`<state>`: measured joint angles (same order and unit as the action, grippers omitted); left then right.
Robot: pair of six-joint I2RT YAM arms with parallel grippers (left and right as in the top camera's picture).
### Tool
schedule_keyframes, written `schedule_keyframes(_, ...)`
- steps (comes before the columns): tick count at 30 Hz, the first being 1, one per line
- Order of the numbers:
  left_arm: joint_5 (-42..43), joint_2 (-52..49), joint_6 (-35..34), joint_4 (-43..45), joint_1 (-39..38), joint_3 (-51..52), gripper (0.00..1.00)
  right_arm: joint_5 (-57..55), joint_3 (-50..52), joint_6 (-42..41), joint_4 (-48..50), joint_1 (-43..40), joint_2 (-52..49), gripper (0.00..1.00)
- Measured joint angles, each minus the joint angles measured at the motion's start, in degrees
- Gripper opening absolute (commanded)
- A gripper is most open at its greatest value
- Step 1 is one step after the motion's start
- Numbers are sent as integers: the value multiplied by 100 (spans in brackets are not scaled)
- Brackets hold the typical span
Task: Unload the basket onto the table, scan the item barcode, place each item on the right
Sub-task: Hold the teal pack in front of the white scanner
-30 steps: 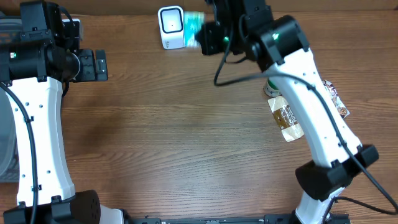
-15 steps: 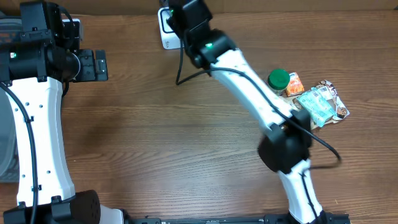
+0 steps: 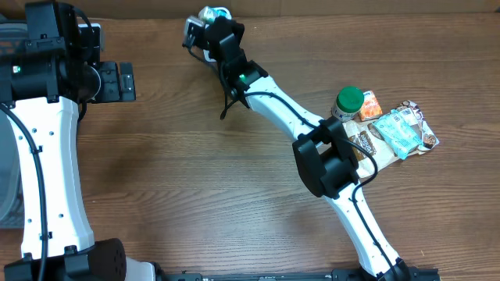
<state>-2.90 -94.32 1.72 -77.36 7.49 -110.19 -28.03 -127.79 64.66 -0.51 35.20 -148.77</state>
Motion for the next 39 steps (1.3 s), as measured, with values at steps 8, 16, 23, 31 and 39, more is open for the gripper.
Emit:
schedule_keyframes(8, 0, 0, 0, 0, 0, 0, 100, 282, 0, 415, 155, -61, -201, 4)
schedule_keyframes(16, 0, 0, 0, 0, 0, 0, 99, 396, 0, 525, 299, -96, -201, 4)
schedule_keyframes(23, 0, 0, 0, 0, 0, 0, 100, 415, 0, 839, 306, -153, -201, 4)
schedule_keyframes(31, 0, 0, 0, 0, 0, 0, 99, 431, 0, 896, 308, -157, -201, 4)
schedule_keyframes(39, 0, 0, 0, 0, 0, 0, 99, 629, 0, 210, 4, -144, -181, 4)
